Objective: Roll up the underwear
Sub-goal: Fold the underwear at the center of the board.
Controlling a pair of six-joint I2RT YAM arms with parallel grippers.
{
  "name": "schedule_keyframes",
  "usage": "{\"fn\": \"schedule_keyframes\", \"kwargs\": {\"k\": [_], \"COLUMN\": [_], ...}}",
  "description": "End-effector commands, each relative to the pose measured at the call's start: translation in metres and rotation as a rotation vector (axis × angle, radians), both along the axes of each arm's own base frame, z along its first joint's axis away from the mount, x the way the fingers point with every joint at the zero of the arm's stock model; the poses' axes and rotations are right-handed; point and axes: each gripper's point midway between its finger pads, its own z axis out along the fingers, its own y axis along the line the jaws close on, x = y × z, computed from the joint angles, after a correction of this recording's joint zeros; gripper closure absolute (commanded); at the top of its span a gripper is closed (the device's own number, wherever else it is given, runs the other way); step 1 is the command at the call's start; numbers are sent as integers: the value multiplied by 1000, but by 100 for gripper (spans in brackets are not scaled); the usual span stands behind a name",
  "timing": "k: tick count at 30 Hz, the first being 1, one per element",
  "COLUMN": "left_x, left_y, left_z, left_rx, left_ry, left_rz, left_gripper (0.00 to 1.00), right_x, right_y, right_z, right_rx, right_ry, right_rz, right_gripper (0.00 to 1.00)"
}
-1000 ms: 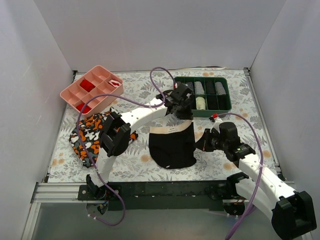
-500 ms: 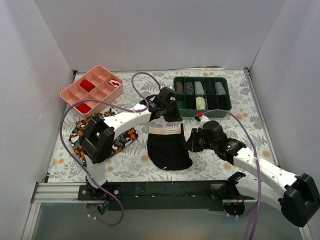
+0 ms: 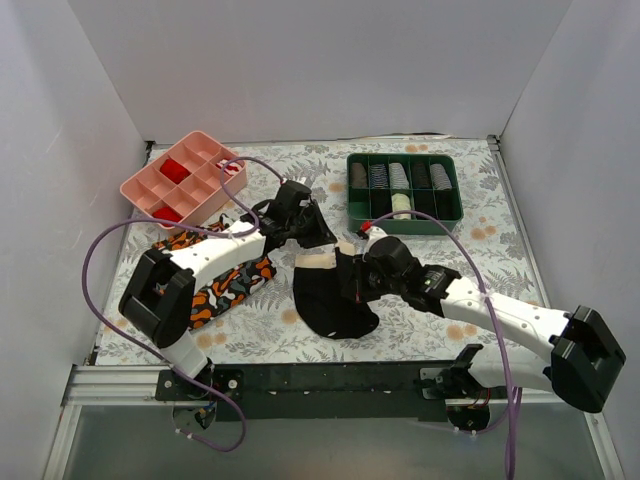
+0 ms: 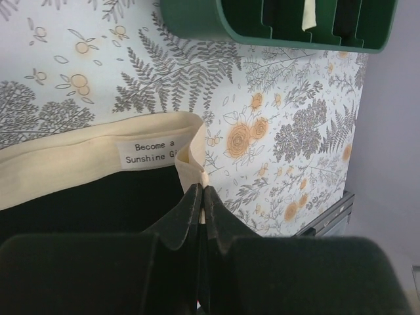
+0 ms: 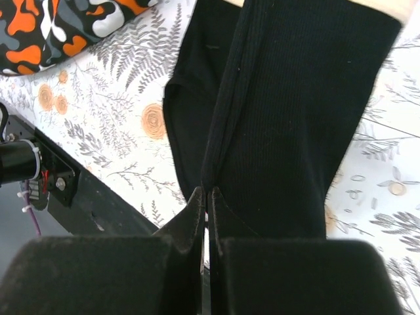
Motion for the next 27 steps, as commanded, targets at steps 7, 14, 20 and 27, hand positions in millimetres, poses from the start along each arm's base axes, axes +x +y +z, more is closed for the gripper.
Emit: {"fn": "schedule_keyframes", "kwargs": {"k": [7,14,20,27], "left_x": [4,-1,-5,4], "left_y": [32,58,80,89], "left_z": [27,10,-18,-36], "left_rx": [-86,-74,-38,-28], "left_ry": [-84,-57,-30,-21], "left_rz": [30,64,101,100], "left_gripper": [100,100,100,100], "right_x": [-7,-8,-4,5], "right_y": [48,66,78,96], "right_z": [21,6,-11,-19], "right_rx": [53,16,-5,3], "right_ry": [0,42,58,49], "right_rz": [55,69,72,81], "right_gripper": [99,99,99,99]}}
